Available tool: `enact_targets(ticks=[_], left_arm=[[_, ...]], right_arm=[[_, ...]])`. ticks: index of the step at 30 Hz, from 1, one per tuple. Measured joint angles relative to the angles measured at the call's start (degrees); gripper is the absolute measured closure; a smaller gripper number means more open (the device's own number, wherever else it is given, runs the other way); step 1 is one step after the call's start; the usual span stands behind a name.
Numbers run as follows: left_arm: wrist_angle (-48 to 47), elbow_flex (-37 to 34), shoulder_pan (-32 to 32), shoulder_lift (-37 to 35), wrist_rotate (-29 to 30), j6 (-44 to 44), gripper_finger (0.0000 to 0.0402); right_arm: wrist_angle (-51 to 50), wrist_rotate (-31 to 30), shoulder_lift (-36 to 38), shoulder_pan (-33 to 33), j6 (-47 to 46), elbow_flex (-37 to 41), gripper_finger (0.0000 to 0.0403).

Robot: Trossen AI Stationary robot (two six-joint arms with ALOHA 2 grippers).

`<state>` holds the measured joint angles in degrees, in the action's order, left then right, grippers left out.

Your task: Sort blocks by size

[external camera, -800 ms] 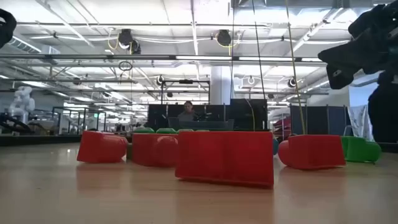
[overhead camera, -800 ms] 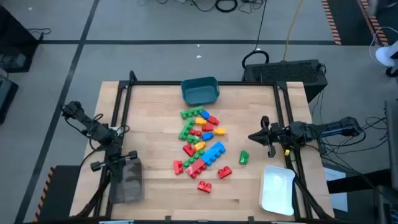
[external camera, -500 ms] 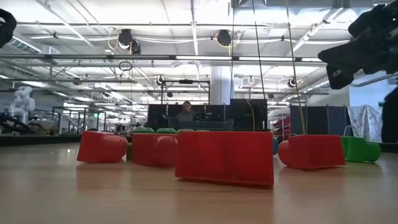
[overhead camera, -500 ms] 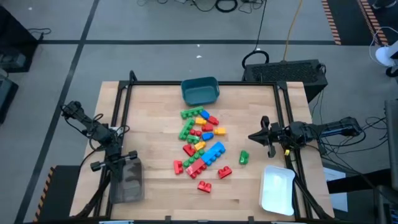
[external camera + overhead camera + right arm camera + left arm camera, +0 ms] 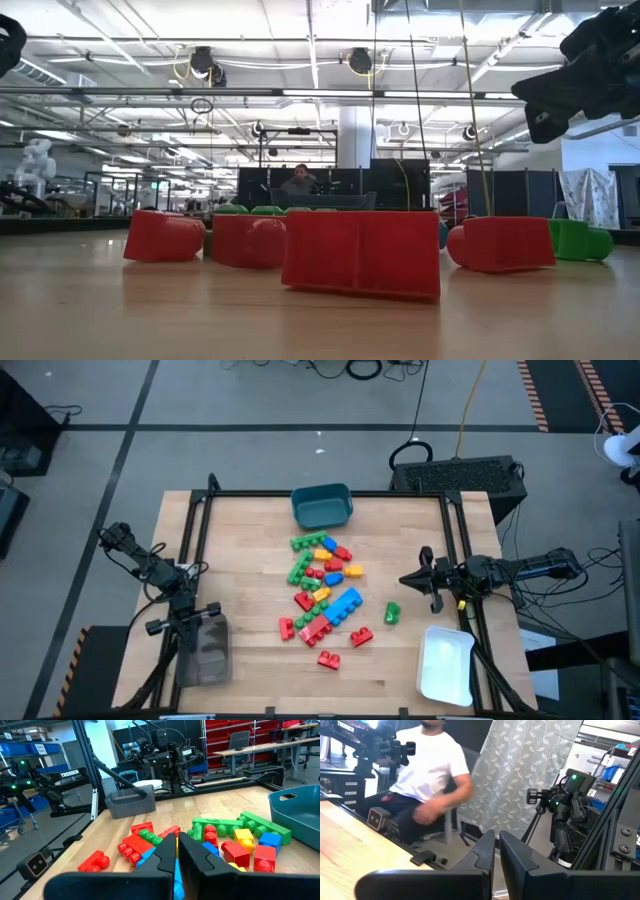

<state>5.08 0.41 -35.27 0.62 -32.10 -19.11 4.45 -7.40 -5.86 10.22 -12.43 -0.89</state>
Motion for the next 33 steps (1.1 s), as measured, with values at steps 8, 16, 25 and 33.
enact_targets(ticks=[8, 16, 25, 33], left_arm=[[0.0, 0.0, -0.02, -0.02, 0.0, 0.0, 0.0372], [-0.01, 0.01, -0.01, -0.01, 0.0, -0.02, 0.0372], [-0.7, 0.0, -0.02, -0.02, -5.33, -0.06, 0.0372], [-0.26, 0.01, -0.01, -0.01, 5.18, 13.61, 0.0372]], right_arm=[[0.0, 0.0, 0.02, 0.02, 0.0, 0.01, 0.0399], [0.0, -0.02, 0.02, 0.02, 0.02, 0.0, 0.0399], [0.0, -0.02, -0.01, 0.0, 0.0, 0.0, 0.0399], [5.97, -4.36, 0.02, 0.0, -0.39, 0.01, 0.0399]])
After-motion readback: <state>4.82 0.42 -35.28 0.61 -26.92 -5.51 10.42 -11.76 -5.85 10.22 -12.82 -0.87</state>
